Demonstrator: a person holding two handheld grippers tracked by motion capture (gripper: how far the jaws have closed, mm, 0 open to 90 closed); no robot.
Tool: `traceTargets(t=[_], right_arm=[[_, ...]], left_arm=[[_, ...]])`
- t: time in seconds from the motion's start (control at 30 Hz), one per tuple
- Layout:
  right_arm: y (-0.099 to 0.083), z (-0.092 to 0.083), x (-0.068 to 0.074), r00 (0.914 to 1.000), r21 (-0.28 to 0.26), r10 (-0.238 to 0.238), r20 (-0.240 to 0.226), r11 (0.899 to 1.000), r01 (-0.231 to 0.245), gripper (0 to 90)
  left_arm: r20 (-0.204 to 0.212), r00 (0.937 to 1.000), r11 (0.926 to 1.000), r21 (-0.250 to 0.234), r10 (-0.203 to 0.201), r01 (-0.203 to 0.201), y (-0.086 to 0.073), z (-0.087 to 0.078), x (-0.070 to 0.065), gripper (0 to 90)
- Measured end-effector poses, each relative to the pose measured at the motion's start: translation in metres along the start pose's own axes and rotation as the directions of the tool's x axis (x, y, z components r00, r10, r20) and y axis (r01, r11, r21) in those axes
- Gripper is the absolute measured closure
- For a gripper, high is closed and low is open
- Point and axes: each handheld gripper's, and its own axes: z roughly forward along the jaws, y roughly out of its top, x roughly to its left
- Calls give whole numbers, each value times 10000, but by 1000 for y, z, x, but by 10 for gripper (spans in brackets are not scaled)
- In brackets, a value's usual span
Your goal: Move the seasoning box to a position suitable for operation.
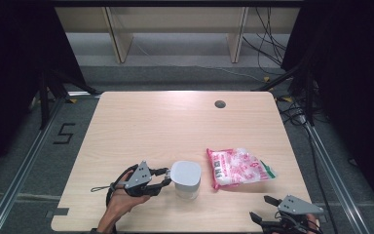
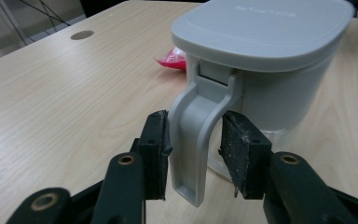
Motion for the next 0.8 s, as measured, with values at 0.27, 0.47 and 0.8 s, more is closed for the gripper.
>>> traceTargets(t=[0.27,0.47,0.8], right_arm=[[0,-1,3,9998,119,208,15,9997,-208,237],[0,2,2,9999,85,-162,-61,9998,162,237],[0,1,3,9999,96,-61,-115,9999,63,238]], left_arm=[[672,9977,9992,-367,-132,157,2,-8,-6,560],[1097,9939,9985,-517,-101,158,4,-6,-8,570],[1223,9923,9981,-616,174,-99,6,-1,-13,680]])
